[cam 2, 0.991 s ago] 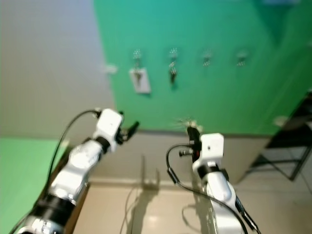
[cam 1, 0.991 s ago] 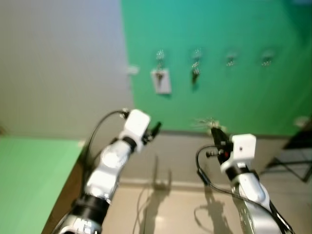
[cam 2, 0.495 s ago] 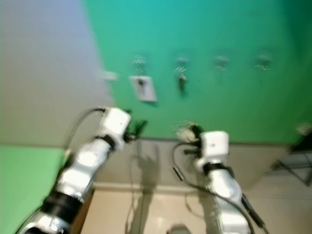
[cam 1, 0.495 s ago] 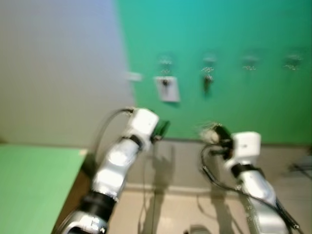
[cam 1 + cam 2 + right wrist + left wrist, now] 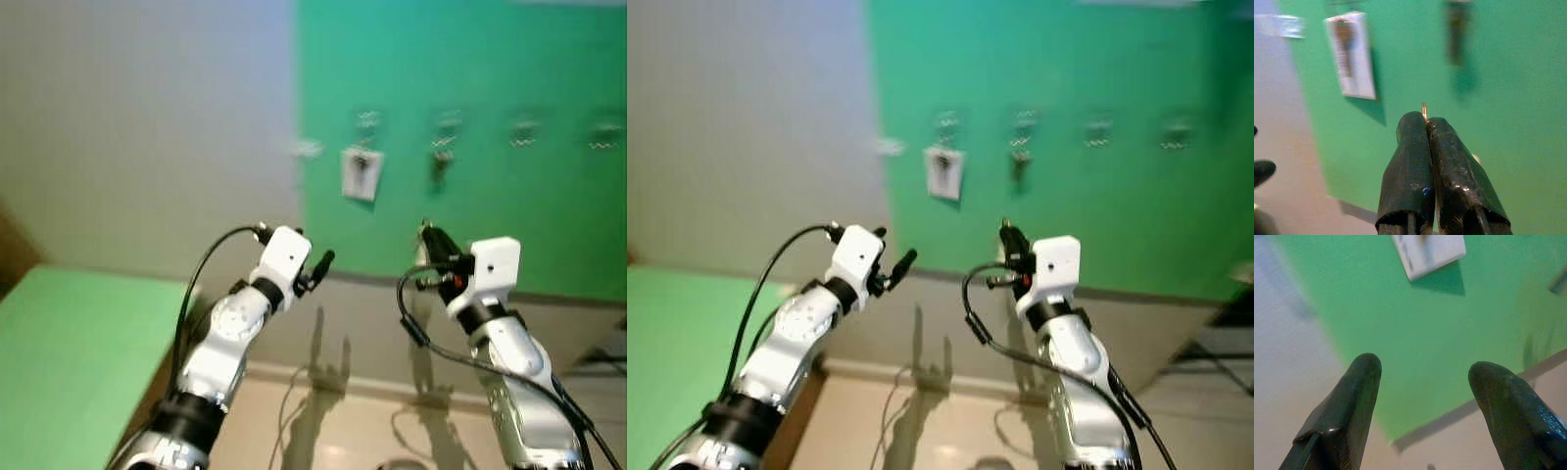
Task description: Hang keys on a hook
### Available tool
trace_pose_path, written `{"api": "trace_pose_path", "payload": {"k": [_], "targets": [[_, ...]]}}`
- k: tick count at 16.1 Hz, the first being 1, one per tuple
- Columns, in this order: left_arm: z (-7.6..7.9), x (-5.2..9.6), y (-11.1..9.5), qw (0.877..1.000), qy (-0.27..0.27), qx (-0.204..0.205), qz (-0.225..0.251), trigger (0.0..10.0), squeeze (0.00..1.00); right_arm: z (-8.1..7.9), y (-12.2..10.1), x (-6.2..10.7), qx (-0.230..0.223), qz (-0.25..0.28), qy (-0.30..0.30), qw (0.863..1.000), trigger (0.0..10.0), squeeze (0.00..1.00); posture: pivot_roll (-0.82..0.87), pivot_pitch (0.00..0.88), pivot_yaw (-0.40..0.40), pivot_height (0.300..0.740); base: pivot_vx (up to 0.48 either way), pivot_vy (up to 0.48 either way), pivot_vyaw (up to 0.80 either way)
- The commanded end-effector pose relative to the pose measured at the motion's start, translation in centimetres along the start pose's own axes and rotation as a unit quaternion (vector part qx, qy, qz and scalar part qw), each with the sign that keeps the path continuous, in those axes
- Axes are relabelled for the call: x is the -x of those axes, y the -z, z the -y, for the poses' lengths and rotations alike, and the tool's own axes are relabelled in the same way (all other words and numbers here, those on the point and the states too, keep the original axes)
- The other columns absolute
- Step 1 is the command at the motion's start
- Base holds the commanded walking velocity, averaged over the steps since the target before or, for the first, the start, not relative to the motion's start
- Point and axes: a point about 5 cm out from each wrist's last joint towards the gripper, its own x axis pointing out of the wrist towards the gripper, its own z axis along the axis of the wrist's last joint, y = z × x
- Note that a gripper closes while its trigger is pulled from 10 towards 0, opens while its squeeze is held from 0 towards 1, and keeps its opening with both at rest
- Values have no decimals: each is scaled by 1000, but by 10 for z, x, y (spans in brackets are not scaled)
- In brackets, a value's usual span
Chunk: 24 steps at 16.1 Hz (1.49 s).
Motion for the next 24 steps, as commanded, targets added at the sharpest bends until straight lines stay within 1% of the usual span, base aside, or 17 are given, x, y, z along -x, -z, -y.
{"api": "trace_pose_path", "payload": {"k": [1, 3, 4, 6, 7, 8, 9, 10, 12, 15, 18, 19, 20, 21, 22, 24], "targets": [[3, -2, -8, 1000, 15, -4, 18, 10000, 0, 0, -5, -1, -2, 6, -2, 1000, 0, 0, -177, 0, 84, 740, 266, -398, 0], [6, -1, -8, 999, 30, 3, 24, 10000, 0, -3, -6, -2, -6, 9, -7, 1000, 0, 0, -178, 0, 85, 740, 264, -398, 0], [7, -1, -9, 999, 29, 11, 28, 10000, 0, -4, -10, -4, -7, 14, -11, 1000, 0, 0, -178, 0, 85, 740, 368, -307, 0], [5, -1, -9, 999, 21, 11, 26, 10000, 0, -12, -23, -10, -12, 22, -47, 999, 0, 0, -174, 0, 87, 740, 0, 0, 0], [4, -1, -9, 999, 23, 9, 24, 10000, 0, -21, -31, -11, -20, 22, -97, 995, 0, 0, -173, 0, 87, 740, 0, 0, 0], [4, 0, -8, 999, 22, 10, 22, 10000, 0, -35, -40, -9, -24, 11, -174, 984, 0, 0, -175, 0, 86, 740, 0, 0, 0], [3, 0, -7, 999, 22, 11, 21, 10000, 0, -41, -45, -7, -21, 1, -217, 976, 0, 0, -173, 0, 84, 740, 0, 0, 0], [2, 1, -5, 1000, 21, 13, 17, 10000, 0, -48, -54, -1, -17, -15, -278, 960, 0, 0, -169, 0, 79, 740, 0, 0, 0], [1, 1, -5, 1000, 18, 16, 16, 10000, 0, -45, -59, 1, -15, -18, -289, 957, 0, 0, -166, 0, 72, 740, 0, 0, 0], [3, 0, -4, 999, 21, 22, 16, 10000, 0, -33, -73, 7, -7, -43, -324, 945, 0, 0, -164, 0, 67, 740, 0, 0, 0], [5, 0, -3, 999, 26, 24, 15, 10000, 0, -29, -82, 13, -11, -49, -344, 938, 0, 0, -164, 0, 67, 740, 0, 0, 0], [4, 0, -3, 999, 27, 24, 15, 10000, 0, -28, -90, 12, -22, -35, -340, 940, 0, 0, -166, 0, 69, 740, 0, 0, 0], [5, 0, -3, 999, 28, 24, 14, 10000, 0, -20, -103, 2, -47, 4, -298, 953, 0, 0, -171, 0, 72, 740, 0, 0, 0], [5, 0, -3, 999, 29, 24, 15, 10000, 0, -13, -110, -4, -67, 26, -270, 960, 0, 0, -171, 0, 73, 740, 0, 0, 0], [7, -1, -3, 999, 31, 24, 15, 10000, 0, -7, -114, -7, -72, 41, -245, 966, 0, 0, -172, 0, 75, 740, 0, 0, 0], [8, 0, -3, 999, 35, 25, 15, 10000, 0, 0, -120, -5, -99, 55, -234, 966, 0, 0, -173, 0, 77, 740, 0, 0, 0]]}}
